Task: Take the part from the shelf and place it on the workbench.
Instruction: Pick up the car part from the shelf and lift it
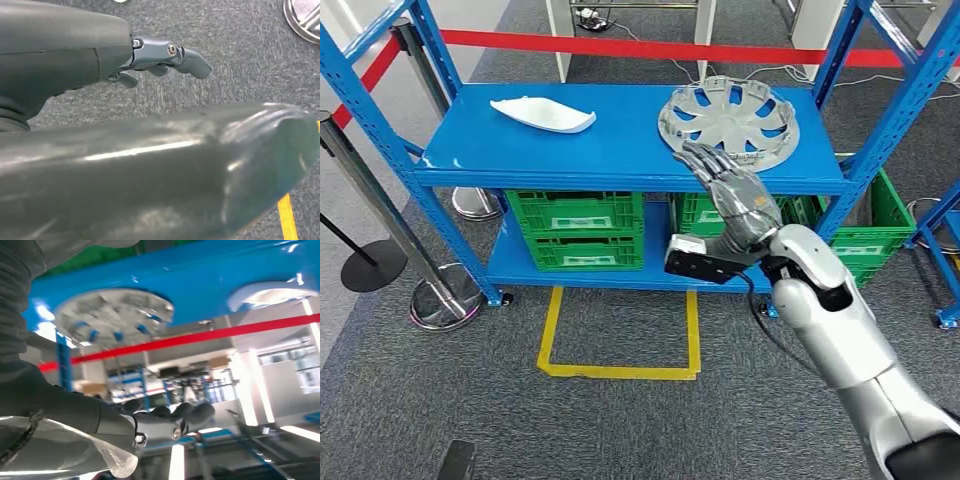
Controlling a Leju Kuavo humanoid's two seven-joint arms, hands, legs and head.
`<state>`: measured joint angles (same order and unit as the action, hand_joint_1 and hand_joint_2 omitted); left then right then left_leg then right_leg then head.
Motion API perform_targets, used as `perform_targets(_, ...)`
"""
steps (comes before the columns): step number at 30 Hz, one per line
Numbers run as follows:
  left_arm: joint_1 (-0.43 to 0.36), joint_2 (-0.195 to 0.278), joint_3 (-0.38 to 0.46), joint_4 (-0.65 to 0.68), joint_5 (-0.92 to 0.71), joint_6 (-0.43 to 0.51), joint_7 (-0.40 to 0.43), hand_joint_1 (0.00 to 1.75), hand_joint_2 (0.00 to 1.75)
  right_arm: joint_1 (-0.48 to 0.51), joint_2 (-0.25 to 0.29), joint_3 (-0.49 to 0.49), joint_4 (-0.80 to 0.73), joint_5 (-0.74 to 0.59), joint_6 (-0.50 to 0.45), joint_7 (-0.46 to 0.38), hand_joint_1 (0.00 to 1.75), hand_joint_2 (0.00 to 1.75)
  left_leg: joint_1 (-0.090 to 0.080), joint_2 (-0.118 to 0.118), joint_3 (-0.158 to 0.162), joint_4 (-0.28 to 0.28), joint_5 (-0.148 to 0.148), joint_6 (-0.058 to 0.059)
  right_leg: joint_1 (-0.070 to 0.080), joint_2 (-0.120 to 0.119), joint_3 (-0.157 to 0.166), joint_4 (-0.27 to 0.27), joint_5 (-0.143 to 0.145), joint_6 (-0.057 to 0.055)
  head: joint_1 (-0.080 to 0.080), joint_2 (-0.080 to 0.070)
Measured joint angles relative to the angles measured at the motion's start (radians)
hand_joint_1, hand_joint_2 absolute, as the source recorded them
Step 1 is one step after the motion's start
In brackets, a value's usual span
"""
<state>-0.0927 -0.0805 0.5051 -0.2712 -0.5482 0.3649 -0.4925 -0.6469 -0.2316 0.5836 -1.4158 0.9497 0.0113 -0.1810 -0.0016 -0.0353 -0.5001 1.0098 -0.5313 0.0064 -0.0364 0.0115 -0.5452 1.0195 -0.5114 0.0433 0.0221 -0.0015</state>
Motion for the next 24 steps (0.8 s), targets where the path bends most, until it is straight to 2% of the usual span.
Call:
perform_targets(10, 0.003, -0.002, 0.000, 0.000, -0.018, -0.008, -0.005, 0.00, 0.00, -0.140, -0.007, 0.124, 0.061, -0.018, 0.001, 0.029, 0.00, 1.75, 0.000, 0.000, -0.001, 0.000, 0.000, 0.000, -0.001, 0.000, 0.000, 0.000, 0.000, 0.000, 0.001, 0.000)
perform_targets(19, 0.001, -0.003, 0.000, 0.000, -0.032, -0.014, -0.005, 0.00, 0.00, -0.265, -0.002, 0.228, 0.106, -0.005, 0.082, 0.070, 0.00, 1.75, 0.000, 0.000, -0.001, 0.000, 0.000, 0.000, -0.001, 0.000, 0.000, 0.000, 0.000, 0.000, 0.001, 0.000)
perform_targets(24, 0.001, -0.005, 0.000, 0.000, -0.036, -0.015, -0.005, 0.00, 0.00, -0.299, 0.005, 0.265, 0.150, -0.010, 0.096, 0.077, 0.00, 1.75, 0.000, 0.000, -0.001, 0.000, 0.000, 0.000, -0.001, 0.000, 0.000, 0.000, 0.000, 0.000, 0.001, 0.000)
